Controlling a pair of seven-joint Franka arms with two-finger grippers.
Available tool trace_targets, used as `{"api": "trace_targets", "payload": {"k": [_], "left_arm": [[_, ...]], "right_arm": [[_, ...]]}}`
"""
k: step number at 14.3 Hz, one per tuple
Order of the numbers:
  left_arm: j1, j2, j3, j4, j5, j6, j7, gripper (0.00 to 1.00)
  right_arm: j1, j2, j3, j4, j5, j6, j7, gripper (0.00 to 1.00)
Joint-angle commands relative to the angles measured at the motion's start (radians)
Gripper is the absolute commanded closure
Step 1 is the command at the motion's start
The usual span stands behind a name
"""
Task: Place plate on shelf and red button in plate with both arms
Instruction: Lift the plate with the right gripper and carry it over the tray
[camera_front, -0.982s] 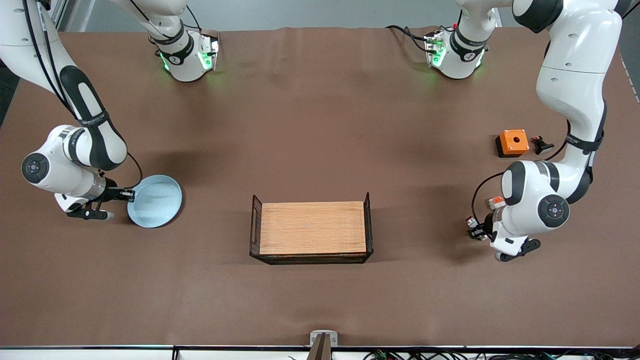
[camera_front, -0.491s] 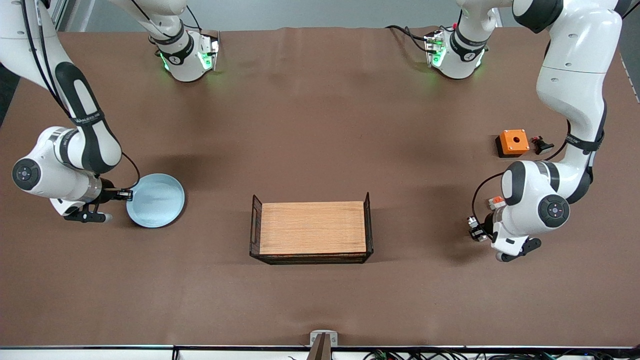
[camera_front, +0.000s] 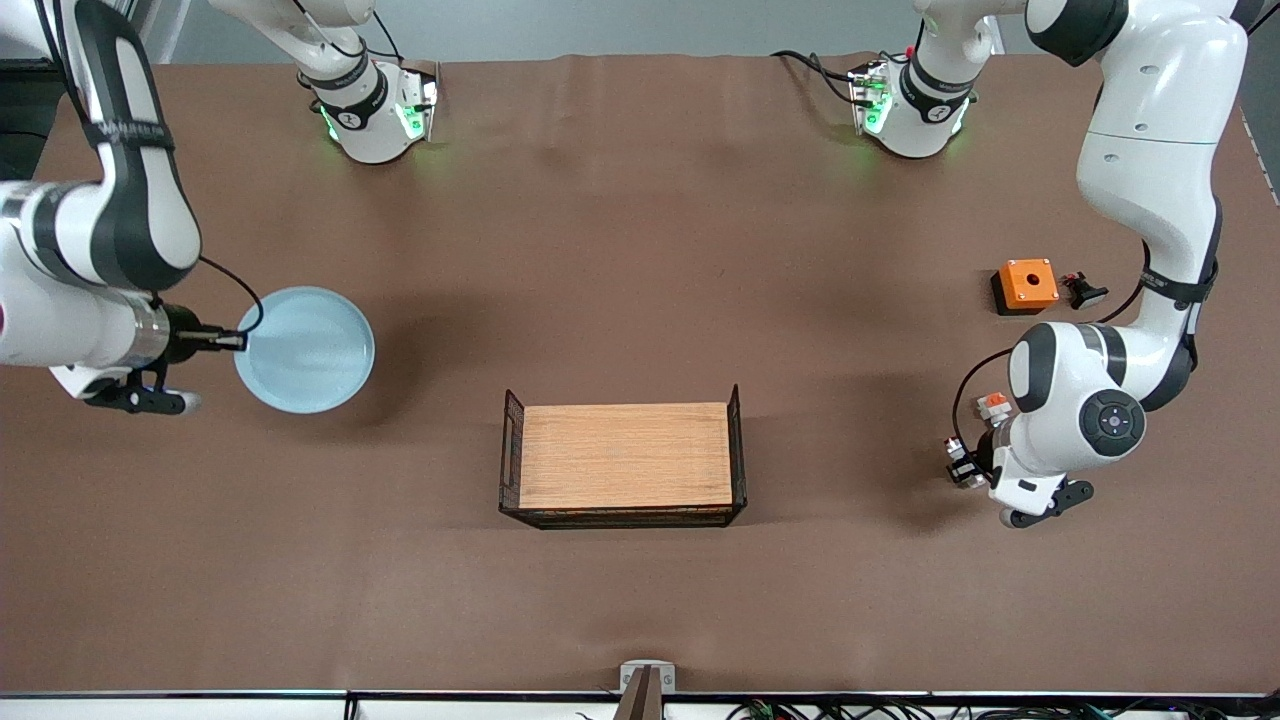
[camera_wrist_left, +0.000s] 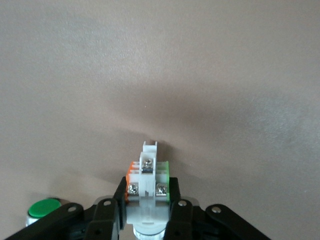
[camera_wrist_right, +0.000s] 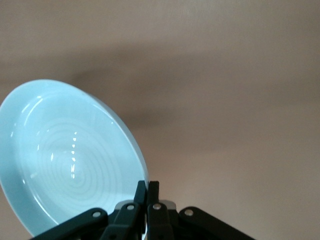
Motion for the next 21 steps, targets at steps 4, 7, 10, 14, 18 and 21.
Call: {"api": "trace_targets", "payload": {"k": [4,7,10,14,18,21], "left_arm": [[0.001,-0.016,0.004,0.023,0.022,-0.043,-0.036,0.90],[0.000,-0.016,0.004,0.034,0.021,-0.043,-0.048,0.90],[0.000,-0.014,0.004,0.037,0.022,-0.045,-0.055,0.90],[0.004,-0.020,0.004,0.051,0.020,-0.055,-0.056,0.90],[-0.002,-0.027,0.004,0.138,0.020,-0.225,-0.058,0.90],[0.000,-0.049,0.004,0.160,0.014,-0.285,-0.059,0.90]], "right_arm": [[0.251,-0.141,-0.001,0.080,0.072,-0.288,0.428,0.97],[0.389,-0.137,-0.003,0.162,0.164,-0.338,0.730,0.97],[0.498,-0.099,-0.005,0.238,0.215,-0.324,1.026,0.97],[0.597,-0.056,-0.005,0.277,0.245,-0.169,1.348,0.97],[0.687,0.012,-0.006,0.298,0.238,0.036,1.611,0.97],[0.721,0.064,-0.006,0.300,0.224,0.237,1.749,0.99]]}}
